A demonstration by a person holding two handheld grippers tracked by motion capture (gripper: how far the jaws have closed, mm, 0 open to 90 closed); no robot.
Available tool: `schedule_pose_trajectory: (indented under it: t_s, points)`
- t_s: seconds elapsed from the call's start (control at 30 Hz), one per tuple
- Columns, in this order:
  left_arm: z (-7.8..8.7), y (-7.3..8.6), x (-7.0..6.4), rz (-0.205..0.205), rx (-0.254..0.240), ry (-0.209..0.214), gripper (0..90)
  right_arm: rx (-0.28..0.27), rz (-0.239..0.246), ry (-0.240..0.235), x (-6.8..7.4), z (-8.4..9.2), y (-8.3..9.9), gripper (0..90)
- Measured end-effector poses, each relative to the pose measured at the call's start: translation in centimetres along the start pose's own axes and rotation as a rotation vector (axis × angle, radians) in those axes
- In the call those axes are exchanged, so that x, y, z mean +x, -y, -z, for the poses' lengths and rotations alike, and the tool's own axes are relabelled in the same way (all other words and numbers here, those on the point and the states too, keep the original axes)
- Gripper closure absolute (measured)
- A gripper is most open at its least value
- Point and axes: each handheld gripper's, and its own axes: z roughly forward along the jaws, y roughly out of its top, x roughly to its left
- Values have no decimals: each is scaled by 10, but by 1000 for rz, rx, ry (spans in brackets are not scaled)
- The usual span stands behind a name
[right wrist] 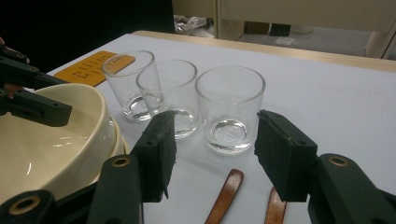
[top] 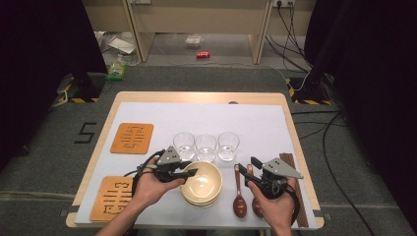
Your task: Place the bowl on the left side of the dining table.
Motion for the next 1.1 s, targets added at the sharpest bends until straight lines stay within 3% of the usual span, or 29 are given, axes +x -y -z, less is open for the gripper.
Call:
schedule_pose_trajectory:
  t_s: [0.47, 0.53, 0.73, 0.8, 1.0, 1.1]
  points:
    - [-1, 0, 1, -23, 13, -23, 792, 2, 2, -2, 0, -1, 1, 477]
    - [-1, 0, -1, -31, 4, -44, 806, 1, 0, -3, 0, -1, 1, 477]
    - [4, -4, -5, -54, -29, -45, 823, -3, -1, -3, -1, -1, 1, 476]
    - [4, -5, -6, -77, -26, -58, 824, -1, -2, -4, -1, -1, 1, 476]
    - [4, -5, -7, -87, -33, -61, 825, 1, 0, -4, -1, -1, 1, 476]
    - [7, -6, -9, -119, -45, -71, 826, 1, -2, -3, -1, -1, 1, 476]
